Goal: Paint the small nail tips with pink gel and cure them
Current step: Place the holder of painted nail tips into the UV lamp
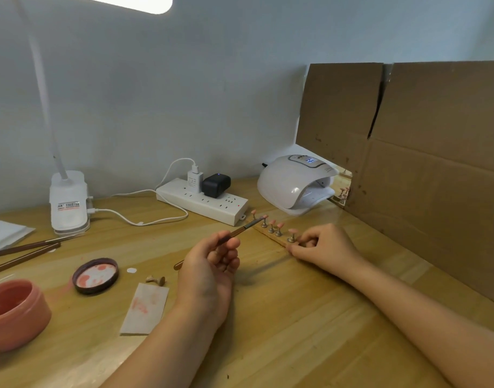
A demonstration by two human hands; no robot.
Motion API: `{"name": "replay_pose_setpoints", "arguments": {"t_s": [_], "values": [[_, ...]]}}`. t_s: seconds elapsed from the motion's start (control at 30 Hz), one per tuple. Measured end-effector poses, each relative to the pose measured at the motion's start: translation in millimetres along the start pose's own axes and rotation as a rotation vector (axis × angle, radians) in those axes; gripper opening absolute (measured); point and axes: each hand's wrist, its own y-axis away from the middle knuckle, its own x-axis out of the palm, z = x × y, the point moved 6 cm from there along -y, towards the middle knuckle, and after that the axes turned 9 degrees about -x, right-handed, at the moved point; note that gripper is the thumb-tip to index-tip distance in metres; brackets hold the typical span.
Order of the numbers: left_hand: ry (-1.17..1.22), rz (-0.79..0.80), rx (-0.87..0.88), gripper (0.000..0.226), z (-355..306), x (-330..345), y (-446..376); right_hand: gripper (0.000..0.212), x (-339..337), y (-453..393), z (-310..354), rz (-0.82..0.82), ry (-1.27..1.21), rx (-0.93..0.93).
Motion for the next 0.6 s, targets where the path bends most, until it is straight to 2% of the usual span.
{"name": "replay_pose_setpoints", "arguments": {"t_s": [0.2, 0.33, 0.47, 0.6], "values": [[-0.008, 0.009, -0.009, 0.015, 2.3, -0.7, -2.8, 0.023, -55.5, -1.3, -38.6, -0.162, -0.067, -0.014], [-0.03, 0.01, -0.004, 0.014, 3.9, 0.6, -1.5, 0.017, -86.9, -6.2, -71.9, -0.277, -0.002, 0.055], [-0.017, -0.004, -0.005, 0.014, 2.9, 0.9, -0.3, 0.014, -81.8, -20.2, -94.9, -0.314, 0.035, 0.132], [0.001, -0.007, -0.008, 0.013, 2.9, 1.3, -0.5, 0.02, -62.8, -44.0, -105.3, -0.324, 0.12, 0.193]]}}
